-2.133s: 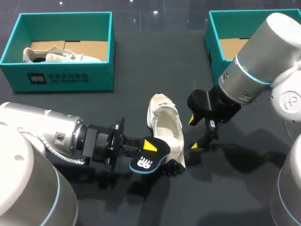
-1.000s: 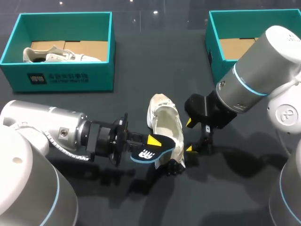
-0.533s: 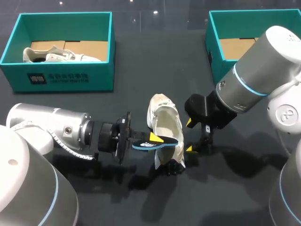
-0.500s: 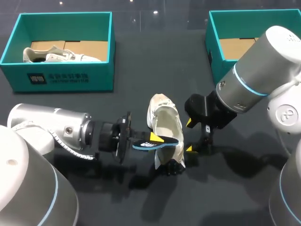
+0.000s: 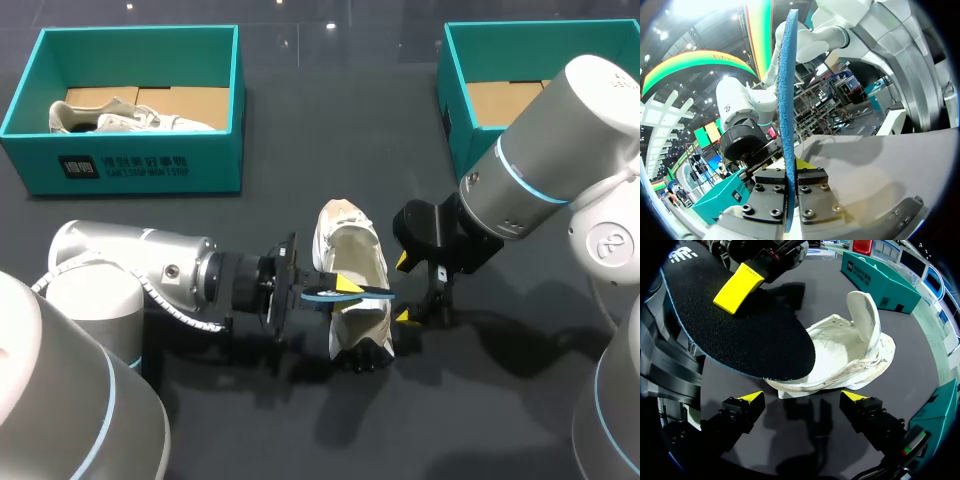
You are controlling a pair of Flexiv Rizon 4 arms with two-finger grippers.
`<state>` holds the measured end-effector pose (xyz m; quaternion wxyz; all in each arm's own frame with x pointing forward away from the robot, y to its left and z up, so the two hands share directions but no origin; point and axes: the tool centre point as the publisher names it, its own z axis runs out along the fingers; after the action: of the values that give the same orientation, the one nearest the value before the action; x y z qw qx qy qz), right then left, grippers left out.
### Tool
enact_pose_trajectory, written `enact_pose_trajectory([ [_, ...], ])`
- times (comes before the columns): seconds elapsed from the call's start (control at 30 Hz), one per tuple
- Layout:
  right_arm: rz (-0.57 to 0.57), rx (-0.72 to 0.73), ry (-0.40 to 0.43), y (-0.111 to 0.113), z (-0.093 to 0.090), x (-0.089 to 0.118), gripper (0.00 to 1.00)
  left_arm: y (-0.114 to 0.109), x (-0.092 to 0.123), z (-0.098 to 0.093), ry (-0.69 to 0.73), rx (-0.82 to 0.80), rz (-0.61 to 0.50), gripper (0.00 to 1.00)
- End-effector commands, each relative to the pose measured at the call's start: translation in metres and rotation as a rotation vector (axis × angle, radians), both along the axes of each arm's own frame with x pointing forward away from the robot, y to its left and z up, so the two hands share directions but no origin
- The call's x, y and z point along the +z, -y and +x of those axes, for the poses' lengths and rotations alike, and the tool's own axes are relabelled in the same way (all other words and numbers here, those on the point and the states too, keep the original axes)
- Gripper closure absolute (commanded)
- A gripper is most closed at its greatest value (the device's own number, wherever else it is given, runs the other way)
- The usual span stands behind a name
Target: Take the shoe out of the shoebox, open the shoe tongue, remove and reinsert the insole, then place the shoe into the shoebox
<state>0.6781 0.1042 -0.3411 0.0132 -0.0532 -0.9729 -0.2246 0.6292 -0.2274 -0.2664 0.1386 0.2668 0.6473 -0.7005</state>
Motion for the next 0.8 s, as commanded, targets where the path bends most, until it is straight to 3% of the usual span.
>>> enact_pose_trajectory([
  [0.03, -0.001, -0.002, 0.003, 0.0, -0.0014, -0.0004, 0.0, 0.0053, -0.0047, 0.0027, -0.006, 0.001, -0.005, 1.0],
  [0.8, -0.001, -0.002, 0.003, 0.0, -0.0014, -0.0004, 0.0, 0.0051, -0.0101, 0.005, -0.038, 0.043, -0.012, 1.0],
])
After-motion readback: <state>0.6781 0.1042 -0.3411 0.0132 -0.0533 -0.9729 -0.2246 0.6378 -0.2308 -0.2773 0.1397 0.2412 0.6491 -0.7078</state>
